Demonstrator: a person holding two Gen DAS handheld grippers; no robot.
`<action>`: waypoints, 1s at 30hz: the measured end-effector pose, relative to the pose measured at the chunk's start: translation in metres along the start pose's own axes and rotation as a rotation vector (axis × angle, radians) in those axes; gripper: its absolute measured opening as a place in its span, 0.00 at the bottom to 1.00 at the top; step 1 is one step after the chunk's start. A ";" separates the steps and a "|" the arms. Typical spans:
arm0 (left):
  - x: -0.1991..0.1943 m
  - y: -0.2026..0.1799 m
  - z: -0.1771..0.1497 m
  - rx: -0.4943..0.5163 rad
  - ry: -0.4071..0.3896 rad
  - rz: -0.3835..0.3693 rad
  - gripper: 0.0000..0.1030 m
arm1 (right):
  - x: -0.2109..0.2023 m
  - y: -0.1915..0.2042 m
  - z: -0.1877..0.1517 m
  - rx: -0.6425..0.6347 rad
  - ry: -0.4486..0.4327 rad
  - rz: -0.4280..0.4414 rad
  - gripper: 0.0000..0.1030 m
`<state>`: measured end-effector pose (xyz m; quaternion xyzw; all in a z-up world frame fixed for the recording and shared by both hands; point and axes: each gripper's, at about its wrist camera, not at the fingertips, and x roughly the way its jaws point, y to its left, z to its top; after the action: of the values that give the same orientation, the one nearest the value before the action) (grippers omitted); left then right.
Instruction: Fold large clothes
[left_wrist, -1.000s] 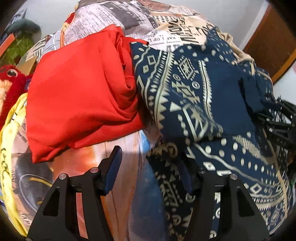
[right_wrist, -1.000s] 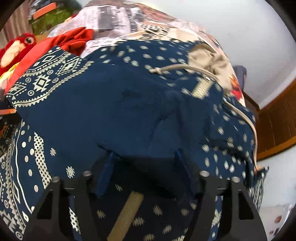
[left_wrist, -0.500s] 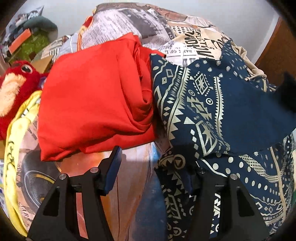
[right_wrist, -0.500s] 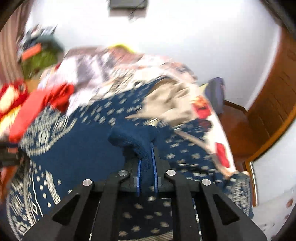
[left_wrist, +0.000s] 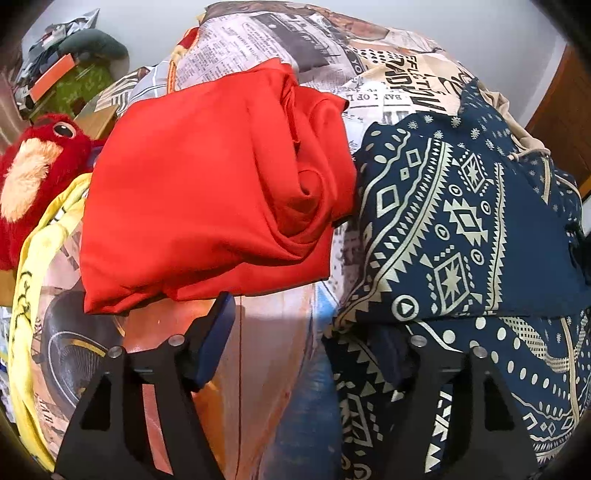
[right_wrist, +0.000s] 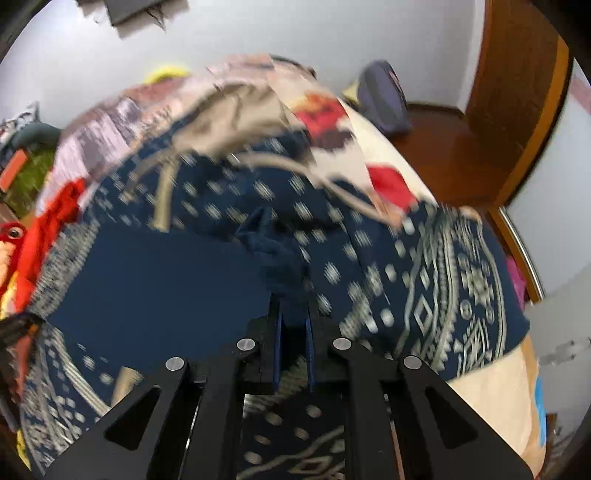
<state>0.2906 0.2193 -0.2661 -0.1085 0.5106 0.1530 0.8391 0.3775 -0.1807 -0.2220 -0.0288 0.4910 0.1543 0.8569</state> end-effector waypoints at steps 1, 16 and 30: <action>0.000 0.000 0.000 -0.002 0.000 0.002 0.69 | 0.001 -0.004 -0.002 0.006 0.007 -0.014 0.13; -0.044 -0.003 -0.013 0.063 -0.043 0.074 0.69 | -0.064 -0.043 -0.016 -0.022 -0.024 -0.073 0.52; -0.134 -0.068 0.018 0.169 -0.246 -0.062 0.69 | -0.136 -0.094 0.004 0.100 -0.248 -0.051 0.69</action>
<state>0.2721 0.1429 -0.1366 -0.0335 0.4115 0.0956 0.9058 0.3441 -0.3011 -0.1137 0.0205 0.3874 0.1101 0.9151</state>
